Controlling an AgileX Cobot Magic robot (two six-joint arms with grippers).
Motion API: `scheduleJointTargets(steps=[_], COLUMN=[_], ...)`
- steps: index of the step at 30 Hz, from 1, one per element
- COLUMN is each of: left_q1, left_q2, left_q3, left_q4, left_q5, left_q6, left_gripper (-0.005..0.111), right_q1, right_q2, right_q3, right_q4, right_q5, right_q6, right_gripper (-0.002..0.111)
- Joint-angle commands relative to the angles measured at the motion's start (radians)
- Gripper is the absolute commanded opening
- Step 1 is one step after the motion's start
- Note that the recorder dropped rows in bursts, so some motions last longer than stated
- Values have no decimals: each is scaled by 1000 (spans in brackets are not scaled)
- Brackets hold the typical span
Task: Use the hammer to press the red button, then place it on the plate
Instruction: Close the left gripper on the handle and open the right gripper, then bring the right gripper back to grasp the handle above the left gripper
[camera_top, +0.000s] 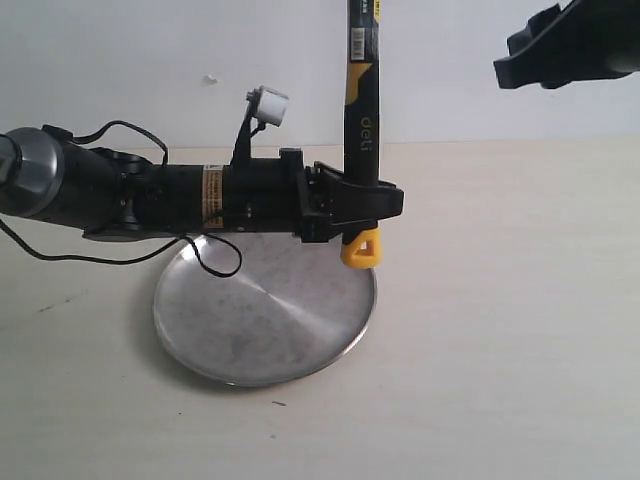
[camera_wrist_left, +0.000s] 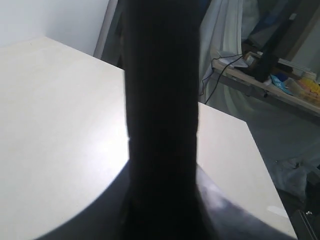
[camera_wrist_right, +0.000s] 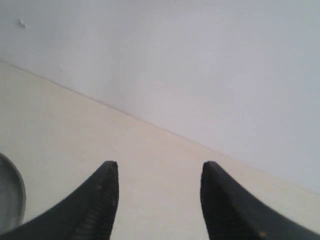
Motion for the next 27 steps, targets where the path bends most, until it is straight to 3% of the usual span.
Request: scheduleJointTargets(steps=[1, 5, 10, 15, 20, 27], left_q1=[3, 12, 50, 78, 80, 80], left_q2=[-17, -17, -17, -17, -17, -17], left_q3=[-4, -4, -4, -4, -4, -4], left_q4=[-16, -14, 0, 15, 26, 26], left_q5=[-59, -59, -59, -59, -59, -59], left_q6=[13, 13, -1, -11, -11, -11], left_gripper=[0, 0, 0, 0, 0, 0], right_q1=[-6, -6, -6, -37, -172, -309], right_q2=[83, 143, 159, 166, 196, 297], right_q3=[-63, -100, -125, -125, -125, -125], right_q4=[66, 285, 818, 1233, 1579, 1827], right_q5=[106, 146, 208, 295, 562, 1005], right_q6=[-123, -401, -884, -1293, -1590, -1802], right_gripper=[49, 49, 49, 49, 49, 49])
